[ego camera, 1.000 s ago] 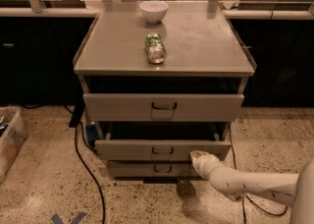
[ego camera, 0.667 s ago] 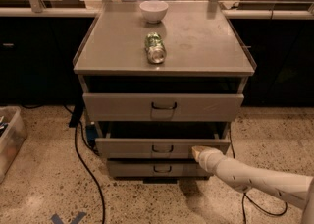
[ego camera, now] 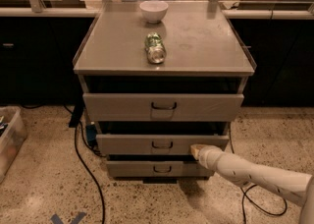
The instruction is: Close middle drawer
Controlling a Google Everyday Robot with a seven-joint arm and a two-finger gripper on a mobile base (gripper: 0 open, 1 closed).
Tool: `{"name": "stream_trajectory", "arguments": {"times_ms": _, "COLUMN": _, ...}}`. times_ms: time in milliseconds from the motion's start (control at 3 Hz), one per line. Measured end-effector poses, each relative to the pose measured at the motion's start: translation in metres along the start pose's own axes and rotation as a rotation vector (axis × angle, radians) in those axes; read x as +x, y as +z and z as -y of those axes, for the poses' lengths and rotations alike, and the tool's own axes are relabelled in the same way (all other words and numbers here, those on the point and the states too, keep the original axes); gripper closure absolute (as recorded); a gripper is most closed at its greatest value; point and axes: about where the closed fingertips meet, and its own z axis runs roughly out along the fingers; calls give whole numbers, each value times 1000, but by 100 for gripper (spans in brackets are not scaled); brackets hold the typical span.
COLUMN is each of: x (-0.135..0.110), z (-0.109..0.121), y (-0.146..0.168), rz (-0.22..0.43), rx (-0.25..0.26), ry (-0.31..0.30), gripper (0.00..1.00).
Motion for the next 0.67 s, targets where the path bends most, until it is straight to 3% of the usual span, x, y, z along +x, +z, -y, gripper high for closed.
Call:
{"name": "stream_trajectory", "arguments": {"times_ms": 333, "x": -18, "z": 9, "y": 20, "rz": 65, "rx": 37, "ry": 22, "gripper": 100}}
{"name": "stream_trajectory", "arguments": {"times_ms": 667, "x": -17, "z": 8, "y": 18, "rz": 65, "rx": 37, "ry": 22, "gripper": 100}}
